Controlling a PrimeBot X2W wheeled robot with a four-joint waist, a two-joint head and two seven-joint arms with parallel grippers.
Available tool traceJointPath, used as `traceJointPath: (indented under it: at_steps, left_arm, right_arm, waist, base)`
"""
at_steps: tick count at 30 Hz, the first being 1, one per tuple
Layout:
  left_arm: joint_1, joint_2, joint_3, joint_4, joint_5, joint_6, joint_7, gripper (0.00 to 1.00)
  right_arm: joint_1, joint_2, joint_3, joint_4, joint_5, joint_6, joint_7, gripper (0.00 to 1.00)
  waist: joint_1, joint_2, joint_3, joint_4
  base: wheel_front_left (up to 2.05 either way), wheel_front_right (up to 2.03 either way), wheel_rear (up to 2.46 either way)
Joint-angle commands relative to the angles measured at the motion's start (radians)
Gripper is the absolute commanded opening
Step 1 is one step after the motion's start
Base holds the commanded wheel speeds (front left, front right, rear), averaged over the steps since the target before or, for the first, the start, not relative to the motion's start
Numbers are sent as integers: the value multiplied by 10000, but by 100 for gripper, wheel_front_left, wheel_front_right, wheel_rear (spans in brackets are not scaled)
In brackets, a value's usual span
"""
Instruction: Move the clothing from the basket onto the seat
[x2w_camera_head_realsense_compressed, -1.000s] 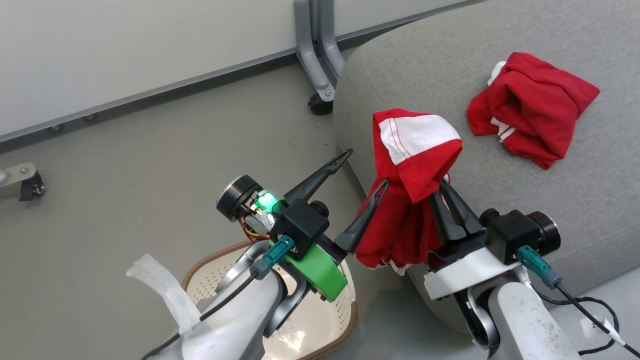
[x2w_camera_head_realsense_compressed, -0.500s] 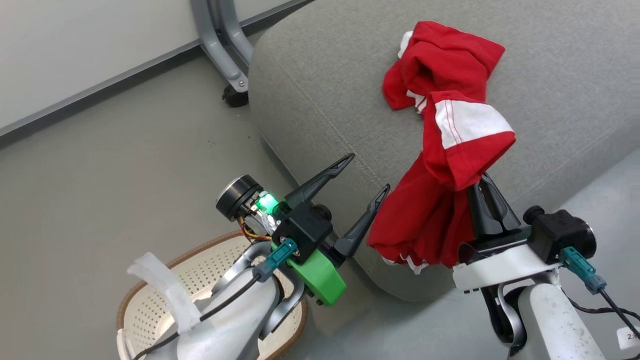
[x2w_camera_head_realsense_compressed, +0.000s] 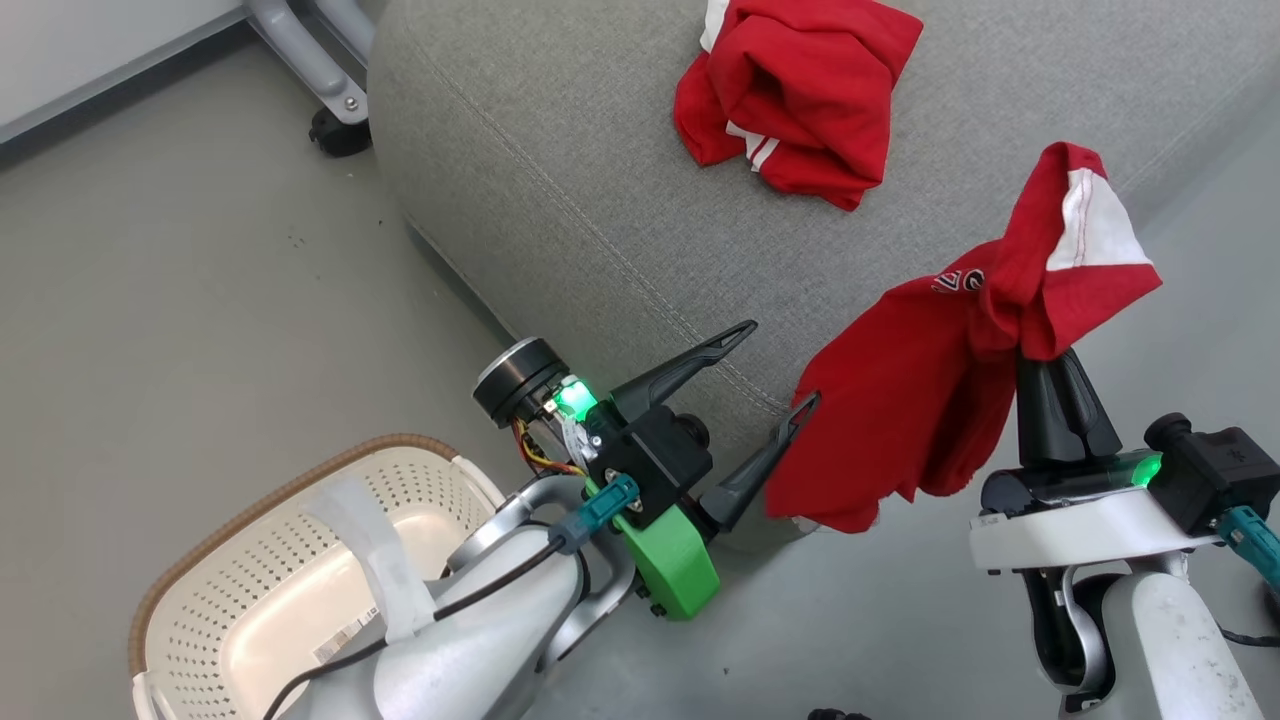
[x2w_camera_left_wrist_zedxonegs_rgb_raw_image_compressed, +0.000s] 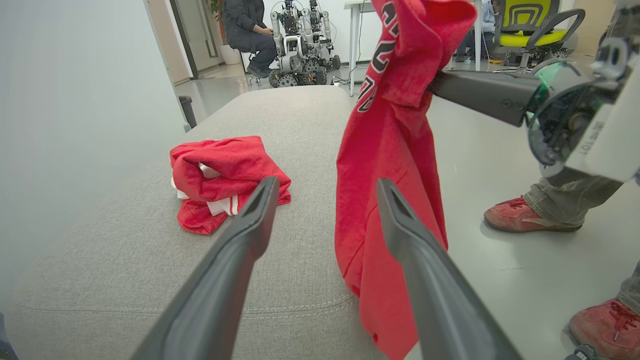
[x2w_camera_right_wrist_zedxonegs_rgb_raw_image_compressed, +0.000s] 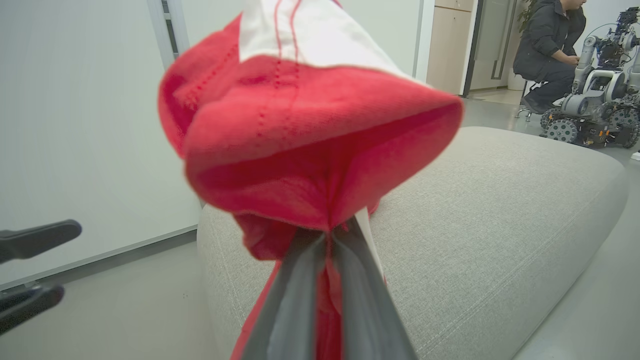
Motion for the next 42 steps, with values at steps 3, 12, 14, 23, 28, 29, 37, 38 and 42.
traceJointPath:
  at_steps: [3,12,14,23,28,29,37,38,42]
  left_arm:
    - [-224,138,-100,92,-120,-68,-65,100]
    - [-550,623,-12,-372,19,72,325,100]
    - [-637,839,44,-619,112,114,475,100]
    - [-1468,1535,64,-1958,300,19,1238,100]
    - [-1851,1865,21,-2551,378,-21,1495,100]
    - [-1918,1933,1,-2638,393,-35,1550,100]
    - [-2126,2334,16,-3041,452,-40,1599,100]
    - [-2106,2385,22,-3069,457,-31,1599,100]
    - [-1973,2491,3,-3161,439,20,1596,100]
  right_arm:
    - [75,8,-34,-156,115,-14,-30,0]
    - [-1947,8,-311,-733,690,-14,-32,0]
    - [-2877,12,-475,-683,832,-13,-32,0]
    - [-7351,9,-2515,261,26,-11,-32,0]
    - [-9407,-694,-3312,905,-374,-13,-30,0]
    - [-9761,-875,-3396,1120,-423,-13,-30,0]
    - [-10607,-1722,-3755,2711,-540,-14,-30,0]
    - [-10522,-1705,-3794,2842,-538,-14,-30,0]
    - [-10029,-1361,-3917,3471,-534,-14,-30,0]
  waist:
    - [0,0,368,-128]
    - [0,0,1506,-64]
    - [0,0,1916,-31]
    - [0,0,4062,846]
    - [0,0,5016,1180]
    - [0,0,5179,1243]
    - [0,0,6063,1584]
    - [0,0,6112,1606]
    - [0,0,6220,1657]
  base:
    - [2,2,2]
    - [0,0,0]
    - [0,0,0]
    - [0,0,0]
    - [0,0,0]
    - [0,0,0]
    - [0,0,0]
    - [0,0,0]
    - [0,0,0]
